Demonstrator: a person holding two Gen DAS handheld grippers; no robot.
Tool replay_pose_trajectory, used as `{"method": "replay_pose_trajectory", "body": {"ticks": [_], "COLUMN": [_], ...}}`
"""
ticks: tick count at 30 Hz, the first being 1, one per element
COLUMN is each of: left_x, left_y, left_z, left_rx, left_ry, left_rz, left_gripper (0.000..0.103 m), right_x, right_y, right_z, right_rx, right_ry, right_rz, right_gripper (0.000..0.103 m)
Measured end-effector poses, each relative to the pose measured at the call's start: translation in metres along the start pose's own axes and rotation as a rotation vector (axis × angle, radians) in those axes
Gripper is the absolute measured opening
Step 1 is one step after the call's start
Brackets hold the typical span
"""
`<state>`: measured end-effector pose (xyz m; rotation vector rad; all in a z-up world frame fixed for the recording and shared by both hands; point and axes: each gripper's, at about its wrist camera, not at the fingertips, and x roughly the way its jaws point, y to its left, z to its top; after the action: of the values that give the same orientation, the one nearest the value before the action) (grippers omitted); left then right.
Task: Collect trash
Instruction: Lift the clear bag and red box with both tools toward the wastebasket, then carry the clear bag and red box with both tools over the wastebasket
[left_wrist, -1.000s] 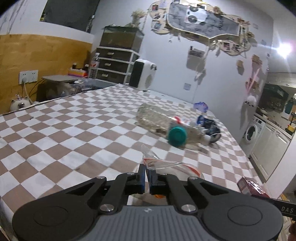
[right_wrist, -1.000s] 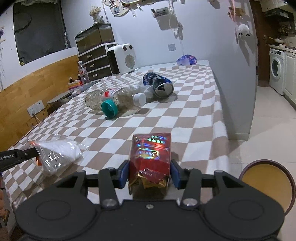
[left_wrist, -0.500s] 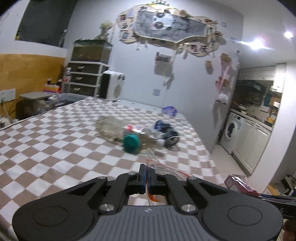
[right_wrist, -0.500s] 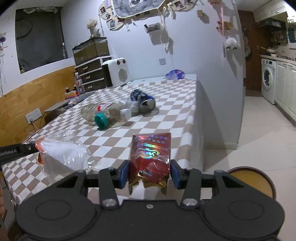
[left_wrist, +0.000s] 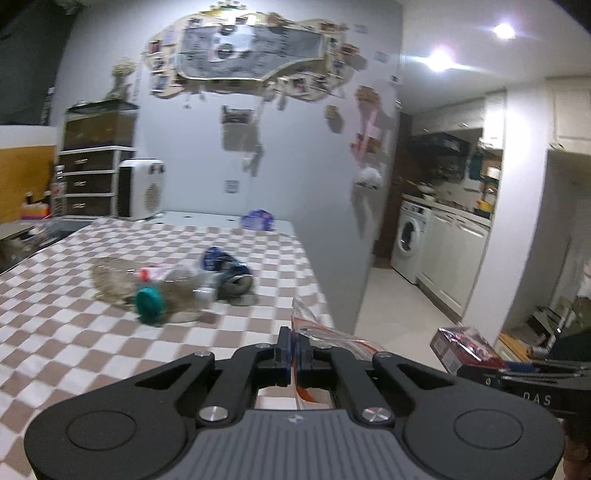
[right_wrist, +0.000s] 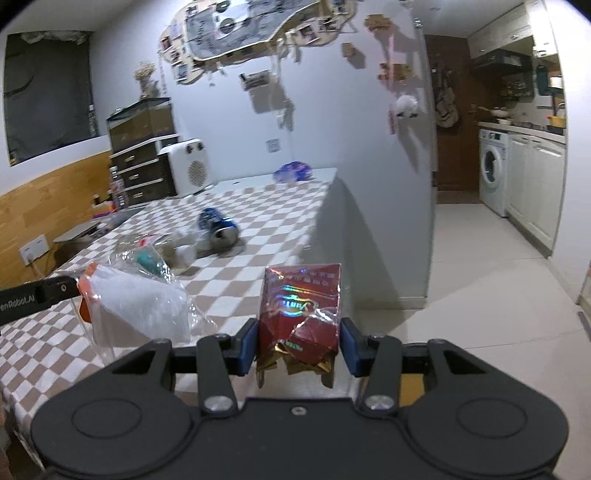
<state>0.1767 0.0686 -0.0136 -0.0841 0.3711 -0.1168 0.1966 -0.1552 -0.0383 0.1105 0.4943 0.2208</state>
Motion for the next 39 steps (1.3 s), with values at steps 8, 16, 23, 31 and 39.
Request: {"method": "replay_pose_trajectory", "body": {"ticks": [8,16,23,31,39], "left_x": [0.032,0.075,0.123,0.197,0.271], "left_y": [-0.055,-0.108,-0.148,-0.186,-0.205], "left_z": [0.0,-0.002,-0.011,-0.03,-0.06], "left_rx": [0.047,0.088,0.127,0.184,0.255], "left_ry": [0.054,0.116,0.195,0.313,0.462], "left_rz": [-0.087,-0.155,-0.196,-0.235,-0.244], "left_gripper": [0.001,0.001,0.001,0.001,0.001], "right_x": [-0.006,-0.008,0.003,0.028,0.063], "right_y": [-0.052,-0.108,-0.146,-0.186,-0.22], "right_z": [0.002,-0.003,-0.012,-0.031,-0.048], "right_rx": [0.039,0.088,0.128,0.168,0.195], "right_ry": [-0.007,-0.006,0.021,0.087,0.166], "right_rz": [-0.079,-0.164,-0.221,-0.275,-0.313], "right_gripper": [0.048,0.048,0.048,0.048,0.048]}}
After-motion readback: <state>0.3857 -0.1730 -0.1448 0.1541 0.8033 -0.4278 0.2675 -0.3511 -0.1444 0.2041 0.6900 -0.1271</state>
